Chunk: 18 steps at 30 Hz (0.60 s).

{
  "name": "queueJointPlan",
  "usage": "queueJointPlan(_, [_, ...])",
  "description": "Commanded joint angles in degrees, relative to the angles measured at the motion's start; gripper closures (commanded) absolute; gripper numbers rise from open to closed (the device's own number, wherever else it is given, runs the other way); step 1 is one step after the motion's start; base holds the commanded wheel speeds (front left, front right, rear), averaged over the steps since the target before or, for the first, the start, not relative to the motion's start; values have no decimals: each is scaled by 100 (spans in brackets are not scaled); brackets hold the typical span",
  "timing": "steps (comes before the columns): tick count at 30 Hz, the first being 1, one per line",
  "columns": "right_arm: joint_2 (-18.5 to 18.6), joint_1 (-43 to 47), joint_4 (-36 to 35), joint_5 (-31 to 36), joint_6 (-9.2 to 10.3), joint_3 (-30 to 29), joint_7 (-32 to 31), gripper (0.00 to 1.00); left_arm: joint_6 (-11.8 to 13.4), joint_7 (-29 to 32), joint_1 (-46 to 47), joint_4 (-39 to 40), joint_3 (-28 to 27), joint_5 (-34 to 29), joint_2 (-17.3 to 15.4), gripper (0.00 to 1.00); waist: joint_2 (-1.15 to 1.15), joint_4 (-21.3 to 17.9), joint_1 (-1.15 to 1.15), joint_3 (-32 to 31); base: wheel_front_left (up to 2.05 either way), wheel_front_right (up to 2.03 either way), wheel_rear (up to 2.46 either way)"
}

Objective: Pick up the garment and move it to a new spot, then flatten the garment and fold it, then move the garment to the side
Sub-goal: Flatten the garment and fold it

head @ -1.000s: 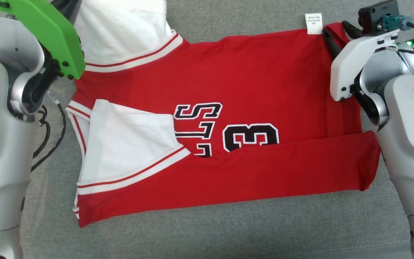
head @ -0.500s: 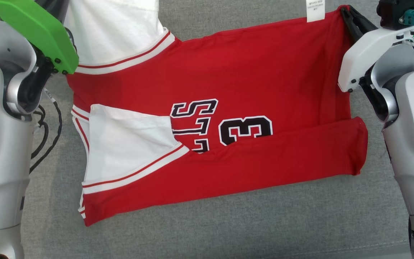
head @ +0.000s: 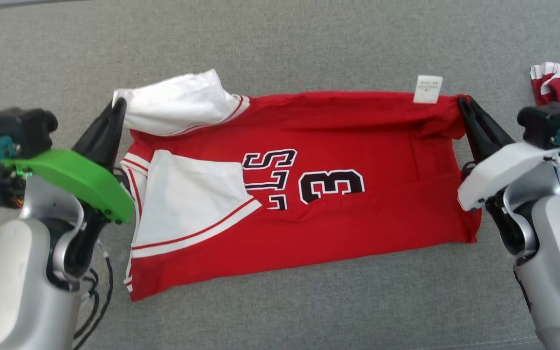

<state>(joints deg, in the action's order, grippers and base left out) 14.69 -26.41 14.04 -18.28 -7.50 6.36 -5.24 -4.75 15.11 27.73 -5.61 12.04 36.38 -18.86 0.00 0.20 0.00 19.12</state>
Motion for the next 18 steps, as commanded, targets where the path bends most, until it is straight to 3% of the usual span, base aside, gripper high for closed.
queueJointPlan(1, [-24, 214, -113, -53, 2, -91, 54, 100, 67, -97, -297, 166, -34, 35, 14, 100, 0, 90, 0, -234, 0, 0, 0])
queueJointPlan(8, [-172, 1114, -559, -151, 1, -468, -1, 100, 357, -405, -1667, 833, -73, 237, 294, 100, 0, 238, 0, -458, 0, 0, 0])
queueJointPlan(18, [-358, 1680, -887, -44, 1, -830, -59, 100, 471, -734, -2379, 730, -14, 371, 583, 100, 0, 323, 0, -555, 0, 0, 0])
